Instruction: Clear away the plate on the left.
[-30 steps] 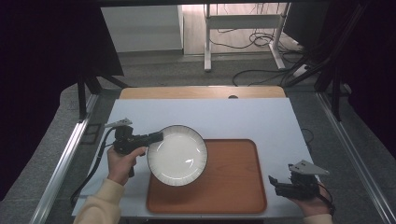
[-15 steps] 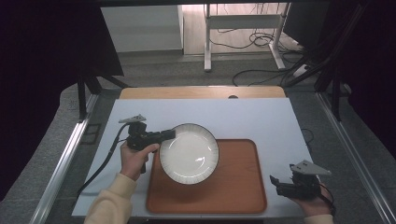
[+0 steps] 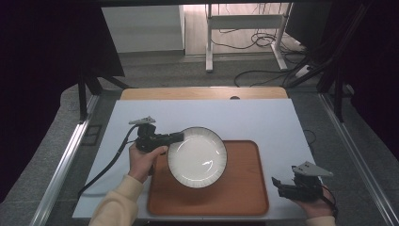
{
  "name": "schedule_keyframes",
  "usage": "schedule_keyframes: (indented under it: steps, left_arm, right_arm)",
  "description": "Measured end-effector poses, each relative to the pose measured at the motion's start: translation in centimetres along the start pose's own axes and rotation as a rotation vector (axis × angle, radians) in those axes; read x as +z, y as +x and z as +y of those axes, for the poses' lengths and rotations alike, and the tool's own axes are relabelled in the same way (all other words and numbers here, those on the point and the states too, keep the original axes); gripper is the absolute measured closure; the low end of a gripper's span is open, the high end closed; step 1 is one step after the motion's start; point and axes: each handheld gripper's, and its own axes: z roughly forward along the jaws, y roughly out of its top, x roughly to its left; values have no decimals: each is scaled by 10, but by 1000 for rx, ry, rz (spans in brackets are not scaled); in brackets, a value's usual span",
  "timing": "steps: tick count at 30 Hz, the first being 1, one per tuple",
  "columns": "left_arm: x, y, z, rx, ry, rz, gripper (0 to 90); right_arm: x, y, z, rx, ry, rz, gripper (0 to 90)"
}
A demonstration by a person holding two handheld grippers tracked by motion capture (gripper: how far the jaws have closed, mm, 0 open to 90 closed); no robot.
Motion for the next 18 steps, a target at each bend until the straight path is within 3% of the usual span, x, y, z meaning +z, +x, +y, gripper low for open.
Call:
schedule_keyframes:
  steps: [18]
  left_arm:
    - [28, 4, -8, -47, 52, -31, 810]
  right_arm:
    - [0, 0, 0, -1, -2, -1, 157]
